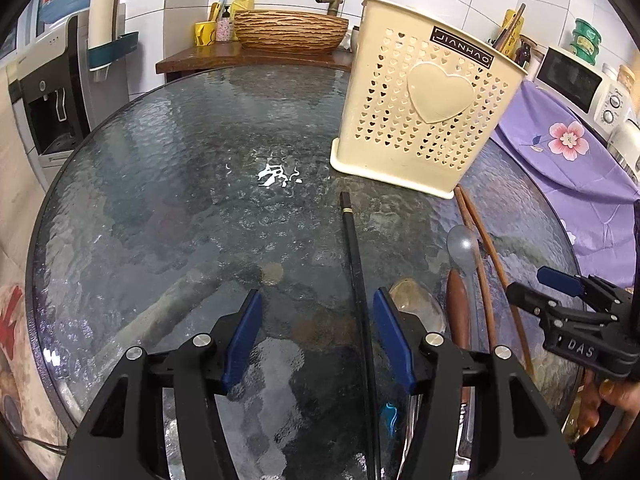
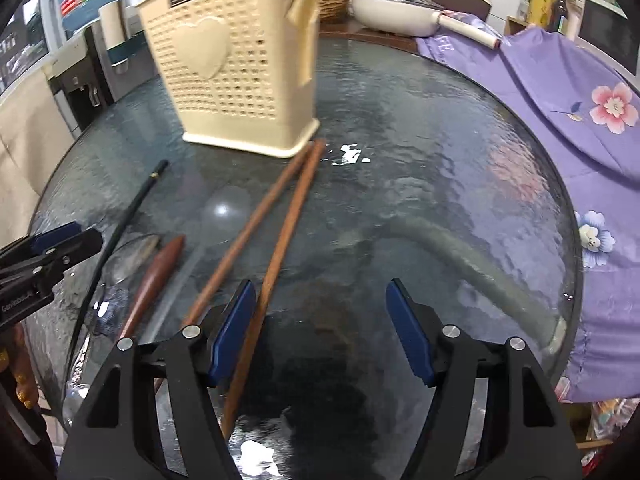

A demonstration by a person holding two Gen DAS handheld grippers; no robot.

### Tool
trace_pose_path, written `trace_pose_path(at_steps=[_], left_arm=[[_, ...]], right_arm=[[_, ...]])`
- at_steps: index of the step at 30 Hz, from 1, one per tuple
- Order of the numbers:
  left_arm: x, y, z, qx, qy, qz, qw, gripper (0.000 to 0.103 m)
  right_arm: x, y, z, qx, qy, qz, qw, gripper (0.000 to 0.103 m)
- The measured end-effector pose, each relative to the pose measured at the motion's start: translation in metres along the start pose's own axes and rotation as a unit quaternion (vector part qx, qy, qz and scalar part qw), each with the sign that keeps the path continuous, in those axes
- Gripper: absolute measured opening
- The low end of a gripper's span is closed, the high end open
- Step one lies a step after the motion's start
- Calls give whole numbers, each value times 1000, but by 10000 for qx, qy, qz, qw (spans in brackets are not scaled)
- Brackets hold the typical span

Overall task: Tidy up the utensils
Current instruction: 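Grasp the black chopstick with the left tool while the right grasps a wooden chopstick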

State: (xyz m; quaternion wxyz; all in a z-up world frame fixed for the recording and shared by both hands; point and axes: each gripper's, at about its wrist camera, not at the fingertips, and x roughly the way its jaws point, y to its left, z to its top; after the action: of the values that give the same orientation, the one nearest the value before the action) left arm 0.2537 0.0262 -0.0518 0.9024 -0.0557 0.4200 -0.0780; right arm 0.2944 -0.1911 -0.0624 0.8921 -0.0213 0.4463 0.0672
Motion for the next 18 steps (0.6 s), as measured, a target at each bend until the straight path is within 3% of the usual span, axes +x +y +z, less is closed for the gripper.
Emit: trace_pose_path(at_steps=[10, 18], left_arm=[[13, -12, 15, 170, 76, -23, 9998, 42], [31, -21, 28, 358, 147, 48, 9992, 35]], right_arm=[[8, 9, 25, -92, -78, 74, 9999, 54], [29, 7, 51, 83, -12, 134, 9999, 33]])
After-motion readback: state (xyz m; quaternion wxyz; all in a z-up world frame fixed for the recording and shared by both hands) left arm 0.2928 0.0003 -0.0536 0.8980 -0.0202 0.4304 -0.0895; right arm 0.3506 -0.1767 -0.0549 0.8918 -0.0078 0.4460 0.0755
